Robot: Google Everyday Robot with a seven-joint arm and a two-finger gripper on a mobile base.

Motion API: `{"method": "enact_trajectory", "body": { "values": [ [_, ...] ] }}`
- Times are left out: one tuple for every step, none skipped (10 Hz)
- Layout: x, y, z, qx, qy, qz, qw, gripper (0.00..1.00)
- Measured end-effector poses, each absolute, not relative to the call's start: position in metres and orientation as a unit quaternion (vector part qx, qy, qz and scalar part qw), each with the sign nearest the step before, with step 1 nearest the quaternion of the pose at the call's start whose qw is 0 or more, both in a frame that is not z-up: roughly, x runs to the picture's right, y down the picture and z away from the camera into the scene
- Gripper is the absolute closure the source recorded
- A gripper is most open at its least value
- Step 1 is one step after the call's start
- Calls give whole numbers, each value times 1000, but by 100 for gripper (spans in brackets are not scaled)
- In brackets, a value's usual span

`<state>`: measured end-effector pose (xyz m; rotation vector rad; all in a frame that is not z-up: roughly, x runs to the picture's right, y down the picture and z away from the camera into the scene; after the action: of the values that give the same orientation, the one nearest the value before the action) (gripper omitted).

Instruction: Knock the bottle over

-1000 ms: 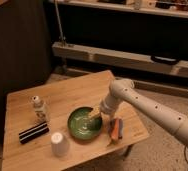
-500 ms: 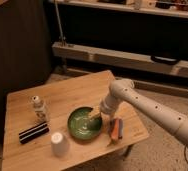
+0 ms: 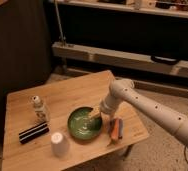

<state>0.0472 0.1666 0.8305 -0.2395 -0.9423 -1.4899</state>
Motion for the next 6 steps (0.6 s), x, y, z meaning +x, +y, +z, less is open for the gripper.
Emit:
{"method": "enact_trajectory", "body": {
  "values": [
    [47, 167, 830, -105, -411, -651, 630, 20],
    [47, 167, 830, -105, -411, -651, 630, 20],
    [47, 167, 830, -105, -411, -651, 630, 20],
    [47, 167, 830, -105, -411, -651, 629, 20],
    [47, 164, 828, -101, -404, -657, 628, 20],
    [46, 159, 824, -94, -395, -664, 628, 20]
  ]
}}
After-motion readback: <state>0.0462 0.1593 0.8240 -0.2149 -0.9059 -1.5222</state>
